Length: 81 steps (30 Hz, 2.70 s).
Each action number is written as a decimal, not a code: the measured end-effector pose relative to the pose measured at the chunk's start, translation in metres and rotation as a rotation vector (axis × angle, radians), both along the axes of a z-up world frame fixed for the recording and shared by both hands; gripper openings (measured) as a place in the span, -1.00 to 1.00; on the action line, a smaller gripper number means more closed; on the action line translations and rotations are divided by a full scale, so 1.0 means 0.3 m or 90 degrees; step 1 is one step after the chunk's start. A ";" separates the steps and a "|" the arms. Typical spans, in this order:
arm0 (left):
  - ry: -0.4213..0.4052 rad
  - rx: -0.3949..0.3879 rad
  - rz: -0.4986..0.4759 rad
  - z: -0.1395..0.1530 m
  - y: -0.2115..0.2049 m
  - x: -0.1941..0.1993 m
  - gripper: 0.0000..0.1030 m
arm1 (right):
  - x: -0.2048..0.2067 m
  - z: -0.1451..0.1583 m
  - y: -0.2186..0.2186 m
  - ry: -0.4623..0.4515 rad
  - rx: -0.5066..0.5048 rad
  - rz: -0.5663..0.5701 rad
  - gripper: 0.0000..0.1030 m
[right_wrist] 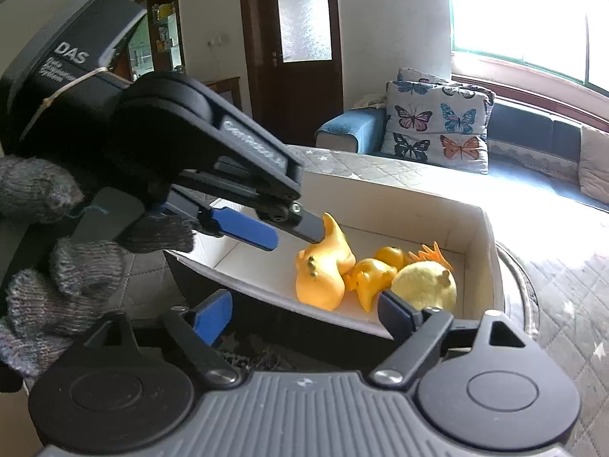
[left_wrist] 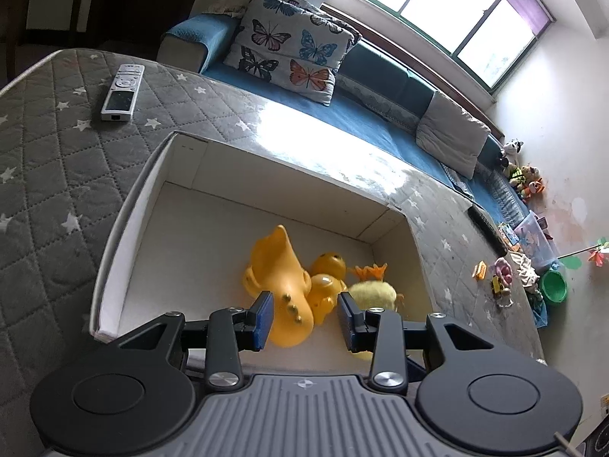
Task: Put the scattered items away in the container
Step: 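Lower the large duck into the box and open both grippers, then move both grippers back toward the glitter bottle and red ball, then close the right gripper around the clear glitter-filled bottle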
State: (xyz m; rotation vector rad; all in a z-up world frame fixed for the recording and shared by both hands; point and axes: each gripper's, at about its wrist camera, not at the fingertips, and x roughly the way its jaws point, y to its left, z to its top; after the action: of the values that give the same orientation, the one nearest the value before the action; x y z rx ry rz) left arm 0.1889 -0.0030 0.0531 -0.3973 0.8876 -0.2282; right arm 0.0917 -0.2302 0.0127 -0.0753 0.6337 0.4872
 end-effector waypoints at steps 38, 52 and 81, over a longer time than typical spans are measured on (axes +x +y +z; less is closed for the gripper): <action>-0.006 0.016 0.017 -0.082 0.050 -0.314 -0.25 | -0.258 -0.111 0.000 0.030 0.023 -0.022 1.00; 0.007 0.007 0.024 -0.109 0.055 -0.342 -0.25 | -0.273 -0.131 0.009 0.043 0.020 -0.026 0.98; 0.005 0.021 0.023 -0.112 0.064 -0.284 -0.25 | -0.163 -0.148 0.029 0.084 0.023 -0.052 0.58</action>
State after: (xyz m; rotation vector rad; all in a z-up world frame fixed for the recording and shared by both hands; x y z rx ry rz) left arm 0.1039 0.0162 0.0196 -0.3834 0.8900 -0.1781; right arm 0.0428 -0.2216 -0.0318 0.0175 0.7531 0.4274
